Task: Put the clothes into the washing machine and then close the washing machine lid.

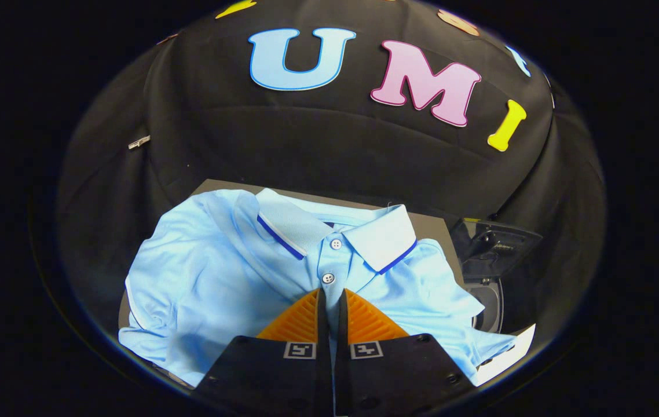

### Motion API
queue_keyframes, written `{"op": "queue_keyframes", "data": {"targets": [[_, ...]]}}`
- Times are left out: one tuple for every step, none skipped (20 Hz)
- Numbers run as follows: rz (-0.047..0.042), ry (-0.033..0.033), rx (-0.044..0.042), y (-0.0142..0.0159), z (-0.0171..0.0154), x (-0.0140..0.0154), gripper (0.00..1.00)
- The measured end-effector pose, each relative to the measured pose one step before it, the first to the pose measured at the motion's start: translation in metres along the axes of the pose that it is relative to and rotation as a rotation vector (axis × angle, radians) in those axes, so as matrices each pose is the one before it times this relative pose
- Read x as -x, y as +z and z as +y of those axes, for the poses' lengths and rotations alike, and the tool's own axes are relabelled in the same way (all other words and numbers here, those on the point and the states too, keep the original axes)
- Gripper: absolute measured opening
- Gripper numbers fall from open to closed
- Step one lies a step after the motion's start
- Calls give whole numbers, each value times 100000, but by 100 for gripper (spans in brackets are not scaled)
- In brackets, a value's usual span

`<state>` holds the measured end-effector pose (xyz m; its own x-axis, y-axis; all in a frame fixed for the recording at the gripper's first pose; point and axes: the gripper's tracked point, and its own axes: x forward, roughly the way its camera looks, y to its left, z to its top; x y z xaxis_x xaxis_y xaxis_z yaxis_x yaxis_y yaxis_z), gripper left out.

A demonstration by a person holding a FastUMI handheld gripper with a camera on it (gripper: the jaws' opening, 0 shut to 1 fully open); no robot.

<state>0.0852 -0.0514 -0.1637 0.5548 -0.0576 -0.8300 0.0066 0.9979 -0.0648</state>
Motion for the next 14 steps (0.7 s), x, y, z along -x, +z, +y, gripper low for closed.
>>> {"op": "queue_keyframes", "data": {"targets": [[-993,61,-95,275,-140,413,7],[-2840,491,859,609,-6,564,7],[-3619,310,1523,689,9,662,7],[-3096,598,1611,640,-89,742,7],[-1676,1012,1074,-33,-270,699,7],[-99,657,938,-316,-413,810,7],[222,263,399,-385,-287,467,7],[-35,335,-244,-150,-361,232,7],[-144,163,406,-120,-342,102,7],[-125,309,216,-32,-438,118,7],[-17,738,-219,-41,-533,138,7],[-208,1343,-808,60,-588,130,7],[-200,1811,-1324,57,-608,311,7],[30,2011,-859,26,-604,177,7]]}}
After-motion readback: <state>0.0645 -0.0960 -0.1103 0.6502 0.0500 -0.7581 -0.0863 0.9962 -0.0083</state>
